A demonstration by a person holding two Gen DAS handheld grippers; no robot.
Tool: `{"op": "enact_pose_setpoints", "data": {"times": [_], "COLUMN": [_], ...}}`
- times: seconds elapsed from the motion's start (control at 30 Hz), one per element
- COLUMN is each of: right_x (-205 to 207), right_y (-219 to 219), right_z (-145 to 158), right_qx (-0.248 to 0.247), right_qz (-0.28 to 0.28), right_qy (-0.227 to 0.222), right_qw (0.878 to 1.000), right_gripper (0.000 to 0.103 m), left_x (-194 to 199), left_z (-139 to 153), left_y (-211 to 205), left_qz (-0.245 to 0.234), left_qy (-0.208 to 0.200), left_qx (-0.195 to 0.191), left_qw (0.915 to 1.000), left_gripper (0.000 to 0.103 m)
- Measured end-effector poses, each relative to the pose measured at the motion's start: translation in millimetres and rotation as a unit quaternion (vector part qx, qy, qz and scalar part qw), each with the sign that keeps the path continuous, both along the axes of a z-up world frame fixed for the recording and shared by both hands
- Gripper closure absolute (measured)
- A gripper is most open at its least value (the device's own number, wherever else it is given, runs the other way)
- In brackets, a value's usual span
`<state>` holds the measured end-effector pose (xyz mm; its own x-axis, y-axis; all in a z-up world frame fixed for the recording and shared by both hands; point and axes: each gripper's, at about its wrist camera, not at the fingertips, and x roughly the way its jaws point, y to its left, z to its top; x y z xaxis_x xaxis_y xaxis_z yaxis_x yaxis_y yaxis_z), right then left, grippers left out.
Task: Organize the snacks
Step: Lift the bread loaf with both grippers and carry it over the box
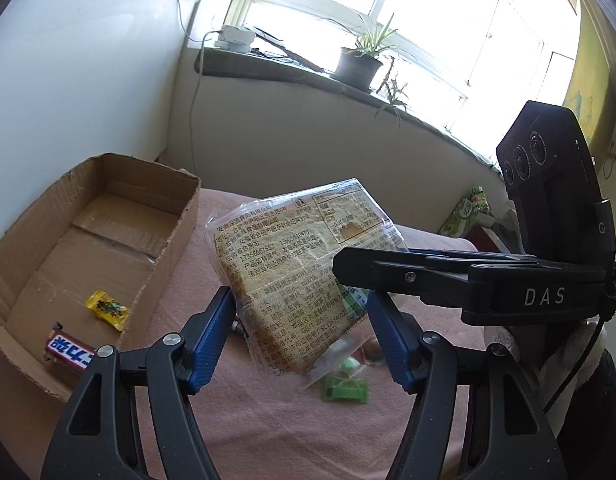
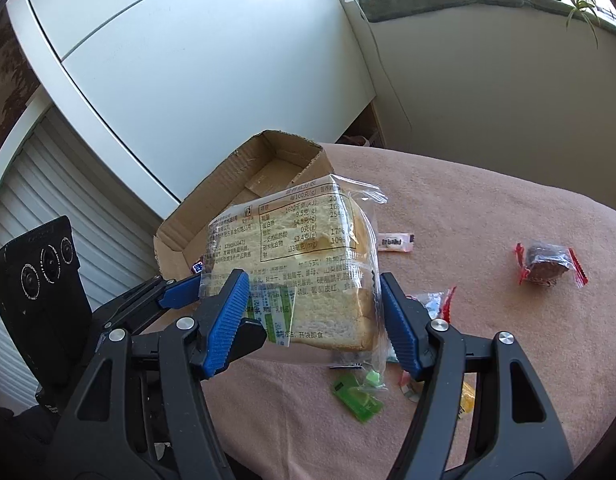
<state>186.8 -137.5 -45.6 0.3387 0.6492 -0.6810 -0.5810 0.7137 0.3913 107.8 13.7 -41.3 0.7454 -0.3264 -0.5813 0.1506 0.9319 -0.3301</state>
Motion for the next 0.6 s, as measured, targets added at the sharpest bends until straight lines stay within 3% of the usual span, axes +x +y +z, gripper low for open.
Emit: {"op": "enact_pose_setpoints", "data": {"times": [0.6], "right_x": [32.0], "right_y": [134.7], "right_z": [-4.8], "right_qx": [-0.001], "right_qz": [0.087], "right_qy": [0.009], "right_qw": [0.996], "right_gripper": [0.034], "left_x": [17.4], "left_z": [-8.1], "left_y": [116.9], "left_qz": [0.112], "left_qy": [0.016], "left_qx": [-0.007], "left_qw": [0.9935], "left_gripper": [0.036]}}
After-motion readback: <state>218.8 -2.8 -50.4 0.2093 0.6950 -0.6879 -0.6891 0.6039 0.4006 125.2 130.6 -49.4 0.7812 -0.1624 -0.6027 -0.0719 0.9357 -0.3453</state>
